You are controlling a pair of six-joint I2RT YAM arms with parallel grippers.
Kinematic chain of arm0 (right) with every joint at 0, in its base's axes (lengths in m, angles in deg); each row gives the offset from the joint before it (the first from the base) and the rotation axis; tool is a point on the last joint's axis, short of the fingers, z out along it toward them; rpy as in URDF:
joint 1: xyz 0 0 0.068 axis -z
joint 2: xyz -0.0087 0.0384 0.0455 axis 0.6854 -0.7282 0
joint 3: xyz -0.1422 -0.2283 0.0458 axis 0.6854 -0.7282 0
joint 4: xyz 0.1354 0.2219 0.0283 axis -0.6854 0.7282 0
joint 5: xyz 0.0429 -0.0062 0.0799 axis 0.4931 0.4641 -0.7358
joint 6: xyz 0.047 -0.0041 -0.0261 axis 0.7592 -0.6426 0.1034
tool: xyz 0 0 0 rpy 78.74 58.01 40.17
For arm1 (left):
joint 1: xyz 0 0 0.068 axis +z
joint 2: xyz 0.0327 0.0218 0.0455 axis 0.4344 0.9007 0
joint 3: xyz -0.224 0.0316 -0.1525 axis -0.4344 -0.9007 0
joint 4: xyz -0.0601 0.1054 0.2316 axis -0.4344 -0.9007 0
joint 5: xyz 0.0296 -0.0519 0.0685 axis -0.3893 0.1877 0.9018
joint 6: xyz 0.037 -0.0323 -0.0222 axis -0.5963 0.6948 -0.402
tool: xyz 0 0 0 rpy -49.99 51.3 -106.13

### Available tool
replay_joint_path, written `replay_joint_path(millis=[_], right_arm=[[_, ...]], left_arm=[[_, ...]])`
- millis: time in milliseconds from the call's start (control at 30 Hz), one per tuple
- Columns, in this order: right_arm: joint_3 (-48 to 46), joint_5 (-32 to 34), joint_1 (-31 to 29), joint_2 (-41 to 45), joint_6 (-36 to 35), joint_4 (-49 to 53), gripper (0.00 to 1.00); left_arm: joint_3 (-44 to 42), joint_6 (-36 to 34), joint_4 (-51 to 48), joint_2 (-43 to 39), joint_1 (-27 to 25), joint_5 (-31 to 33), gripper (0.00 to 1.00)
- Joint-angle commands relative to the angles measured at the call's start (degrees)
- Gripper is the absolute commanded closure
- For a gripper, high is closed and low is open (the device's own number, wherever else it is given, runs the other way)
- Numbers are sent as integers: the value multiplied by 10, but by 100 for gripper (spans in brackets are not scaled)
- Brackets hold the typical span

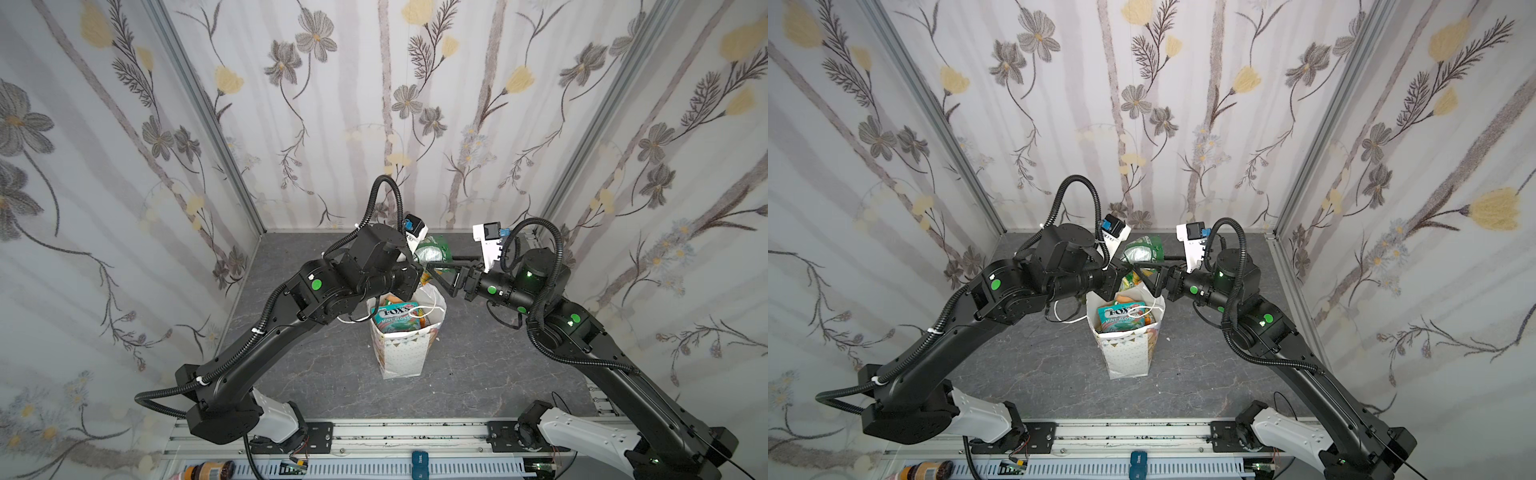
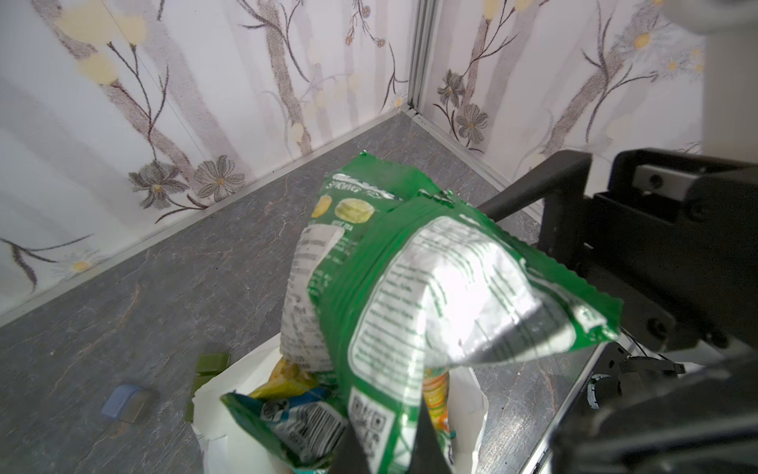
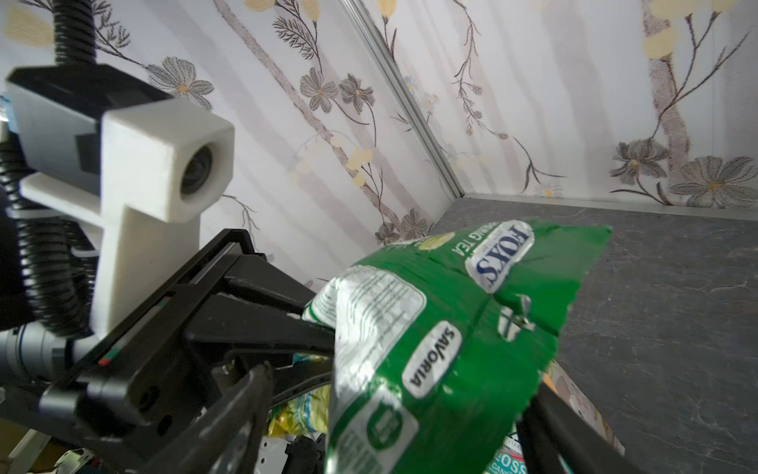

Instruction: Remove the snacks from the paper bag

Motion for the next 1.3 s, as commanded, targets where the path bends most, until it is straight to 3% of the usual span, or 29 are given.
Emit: replay_joint_path(millis=[0,133,333,400,467,633,900,1100,1267], right_arm=[[-5,-38,-1,-7,33,-82,24],[-7,-37,0,-11,35,-99,44],[-8,-28,0,-9,35,-103,63],[-10,-23,-1,-6,35,-105,70],[-9,-20,0,-4,36,-106,75],[-4,-15,8,-5,44,-118,98],[25,-10,62,-13,54,-138,100],[29,-20,156,-37,77,-176,100],[20,-24,242,-72,77,-193,100]], left_arm=[[-2,-9,45,-2,-2,-16,100],[-6,-11,45,-2,-7,-16,100],[-15,-19,53,-8,-10,-15,99],[-27,-22,67,-15,-11,-13,87],[-39,-25,80,-26,-11,-12,80],[-71,-30,118,-60,-12,-10,64],[-159,-41,218,-151,-12,-23,26],[-203,-54,250,-197,-12,-35,1],[-225,-67,240,-215,-12,-36,0]])
